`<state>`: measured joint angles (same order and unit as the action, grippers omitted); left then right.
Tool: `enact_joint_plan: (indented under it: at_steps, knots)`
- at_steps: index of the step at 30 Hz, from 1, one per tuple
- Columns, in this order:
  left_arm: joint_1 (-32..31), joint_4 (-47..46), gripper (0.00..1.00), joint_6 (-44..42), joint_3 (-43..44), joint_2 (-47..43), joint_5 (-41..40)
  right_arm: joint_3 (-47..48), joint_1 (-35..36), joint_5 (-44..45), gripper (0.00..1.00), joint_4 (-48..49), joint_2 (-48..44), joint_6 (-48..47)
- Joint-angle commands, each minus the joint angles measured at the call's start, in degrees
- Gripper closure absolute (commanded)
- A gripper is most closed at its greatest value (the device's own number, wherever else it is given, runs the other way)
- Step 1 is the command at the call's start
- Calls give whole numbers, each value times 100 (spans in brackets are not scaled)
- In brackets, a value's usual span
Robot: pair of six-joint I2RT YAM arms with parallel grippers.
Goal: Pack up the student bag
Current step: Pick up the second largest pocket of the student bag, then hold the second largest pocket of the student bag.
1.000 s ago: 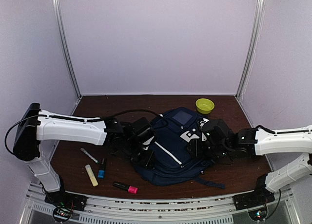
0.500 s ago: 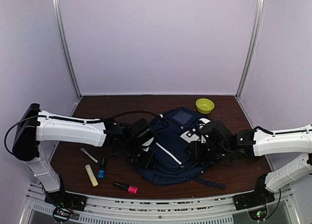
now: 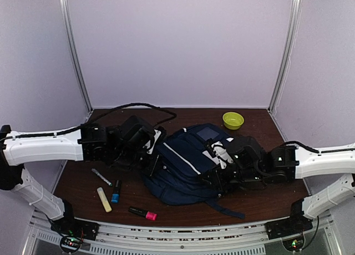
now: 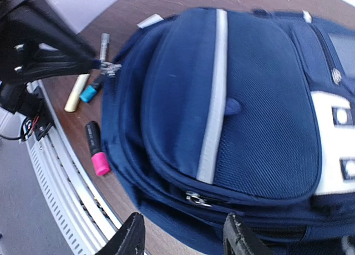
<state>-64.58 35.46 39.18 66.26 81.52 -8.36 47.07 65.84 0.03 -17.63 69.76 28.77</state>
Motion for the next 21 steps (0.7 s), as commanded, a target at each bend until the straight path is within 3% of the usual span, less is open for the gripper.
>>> enact_joint_plan:
  at_steps: [1,5,11,16,21]
  knots:
    - [15,-614,100,-411,-166,-489,-433,575,270,37,49,-4,177,-1061]
    - [15,-912,100,-539,-271,-647,-315,1212,454,278,42,-164,592,-1454]
    - [15,-1134,100,-592,-382,-738,-226,1998,491,489,19,-596,1423,-1663]
    - [15,-1226,100,-551,-534,-950,-282,2294,470,558,23,-484,1973,-1615]
    - [15,-1655,100,-421,-910,-1329,-175,2211,309,409,38,-126,2232,-1542]
